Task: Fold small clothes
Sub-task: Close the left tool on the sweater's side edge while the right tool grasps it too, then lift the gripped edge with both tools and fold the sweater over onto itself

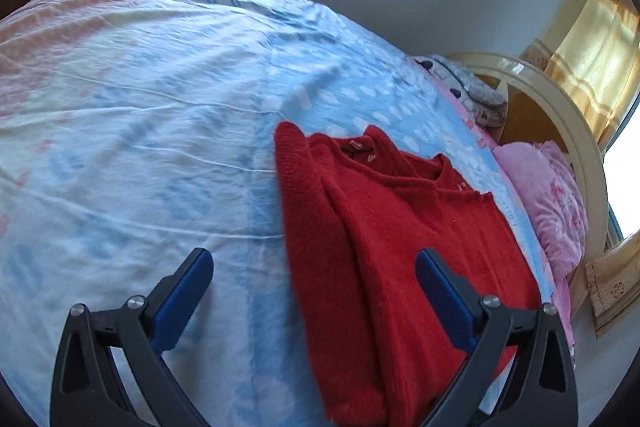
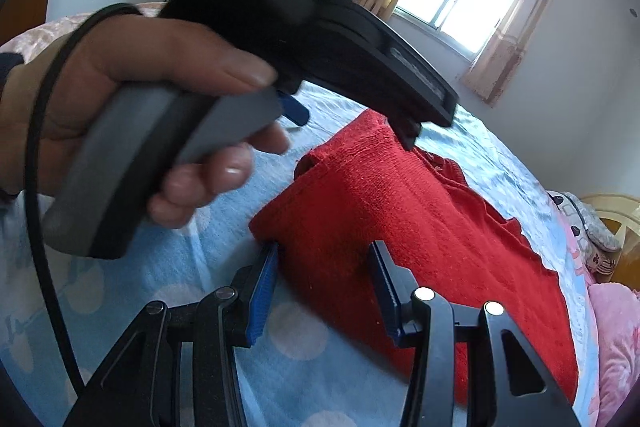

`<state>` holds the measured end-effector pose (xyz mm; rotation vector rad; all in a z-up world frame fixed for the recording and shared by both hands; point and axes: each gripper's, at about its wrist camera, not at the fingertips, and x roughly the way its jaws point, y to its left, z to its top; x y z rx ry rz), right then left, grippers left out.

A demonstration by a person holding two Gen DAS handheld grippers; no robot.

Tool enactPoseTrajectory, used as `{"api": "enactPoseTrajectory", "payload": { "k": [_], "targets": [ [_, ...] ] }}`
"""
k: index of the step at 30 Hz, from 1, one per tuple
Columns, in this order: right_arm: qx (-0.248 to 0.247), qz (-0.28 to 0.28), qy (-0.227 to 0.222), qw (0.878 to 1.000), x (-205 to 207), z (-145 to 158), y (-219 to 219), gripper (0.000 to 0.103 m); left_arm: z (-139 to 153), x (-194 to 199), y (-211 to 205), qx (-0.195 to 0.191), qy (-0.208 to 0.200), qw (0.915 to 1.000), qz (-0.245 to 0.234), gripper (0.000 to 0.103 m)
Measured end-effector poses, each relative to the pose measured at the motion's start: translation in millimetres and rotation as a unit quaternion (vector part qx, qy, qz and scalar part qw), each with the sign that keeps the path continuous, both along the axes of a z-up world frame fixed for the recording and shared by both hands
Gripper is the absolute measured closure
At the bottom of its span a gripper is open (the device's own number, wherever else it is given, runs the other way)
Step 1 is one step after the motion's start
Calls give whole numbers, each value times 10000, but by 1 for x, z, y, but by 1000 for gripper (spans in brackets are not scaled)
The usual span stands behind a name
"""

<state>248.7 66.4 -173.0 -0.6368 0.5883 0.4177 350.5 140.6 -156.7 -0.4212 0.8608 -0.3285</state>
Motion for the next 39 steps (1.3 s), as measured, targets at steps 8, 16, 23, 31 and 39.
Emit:
{"api": "enactPoseTrajectory", "payload": {
  "k": [8,16,23,31,39],
  "targets": [
    [-107,-42,-61,9999,2,-2,4,56,-5,7,-5,151,10,9996,-236,40],
    [-185,101,-19,9998,-12,0,15,82,-11,9,3,-335,13,9988,-347,75],
    [62,140,222,9996,-17,6,11,96,-12,3,18,-967,-81,9949,-276,82],
    [563,106,457,9973,-12,19,-5,96,-7,9,11,-975,134,9948,-260,82],
    [1150,7,404,9925,-15,49,-45,97,15,11,2,-1397,232,9897,-234,82]
  ]
}}
